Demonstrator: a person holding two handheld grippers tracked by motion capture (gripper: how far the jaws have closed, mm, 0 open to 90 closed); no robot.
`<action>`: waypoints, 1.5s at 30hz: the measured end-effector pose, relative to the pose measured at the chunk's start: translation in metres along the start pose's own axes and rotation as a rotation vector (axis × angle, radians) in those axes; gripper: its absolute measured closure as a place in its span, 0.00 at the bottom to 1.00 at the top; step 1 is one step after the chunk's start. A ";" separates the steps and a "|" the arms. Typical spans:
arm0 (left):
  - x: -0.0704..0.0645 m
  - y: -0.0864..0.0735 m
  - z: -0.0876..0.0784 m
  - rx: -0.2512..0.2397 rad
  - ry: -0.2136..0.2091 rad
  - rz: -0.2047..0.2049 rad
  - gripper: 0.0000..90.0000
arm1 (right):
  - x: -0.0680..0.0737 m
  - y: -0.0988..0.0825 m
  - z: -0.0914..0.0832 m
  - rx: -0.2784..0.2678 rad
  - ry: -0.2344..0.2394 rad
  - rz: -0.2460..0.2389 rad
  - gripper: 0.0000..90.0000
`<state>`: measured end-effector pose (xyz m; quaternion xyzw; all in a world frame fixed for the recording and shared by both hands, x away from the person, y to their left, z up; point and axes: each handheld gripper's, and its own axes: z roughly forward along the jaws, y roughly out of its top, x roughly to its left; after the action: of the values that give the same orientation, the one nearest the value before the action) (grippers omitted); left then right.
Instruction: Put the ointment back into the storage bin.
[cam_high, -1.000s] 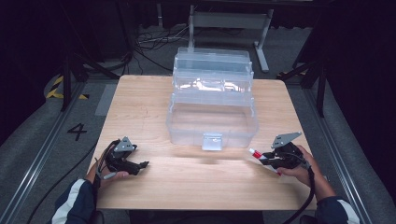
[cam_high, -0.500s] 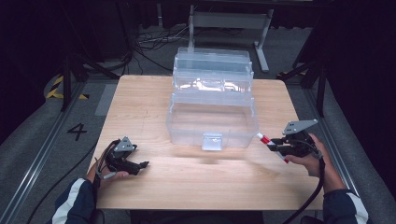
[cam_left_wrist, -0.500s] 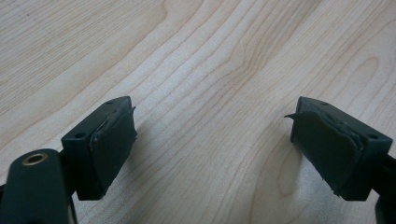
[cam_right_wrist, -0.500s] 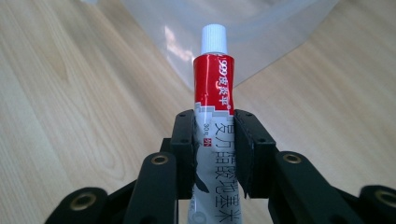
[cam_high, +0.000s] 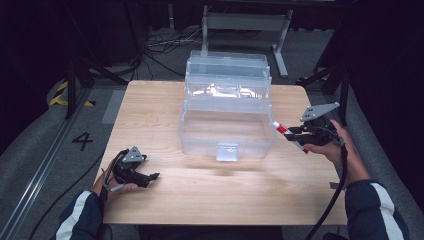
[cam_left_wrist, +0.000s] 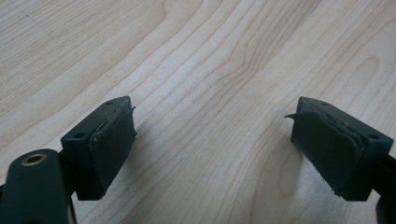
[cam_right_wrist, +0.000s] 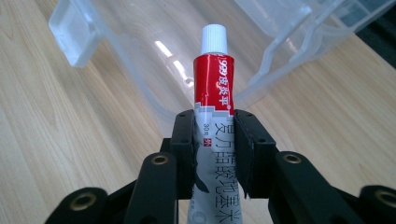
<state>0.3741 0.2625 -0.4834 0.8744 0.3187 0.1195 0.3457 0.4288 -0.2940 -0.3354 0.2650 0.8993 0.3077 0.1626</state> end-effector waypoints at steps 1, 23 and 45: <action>0.000 0.000 0.000 -0.001 -0.001 -0.001 0.16 | 0.000 0.004 0.000 0.003 0.000 -0.001 0.79; 0.000 0.000 0.000 -0.001 -0.002 0.000 0.16 | 0.009 0.081 0.033 0.086 0.054 -0.180 0.79; 0.000 0.000 0.000 -0.001 -0.002 0.000 0.16 | 0.020 0.107 0.066 0.177 0.112 -0.253 0.79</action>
<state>0.3743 0.2625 -0.4835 0.8742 0.3185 0.1189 0.3467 0.4833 -0.1804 -0.3199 0.1454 0.9567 0.2186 0.1258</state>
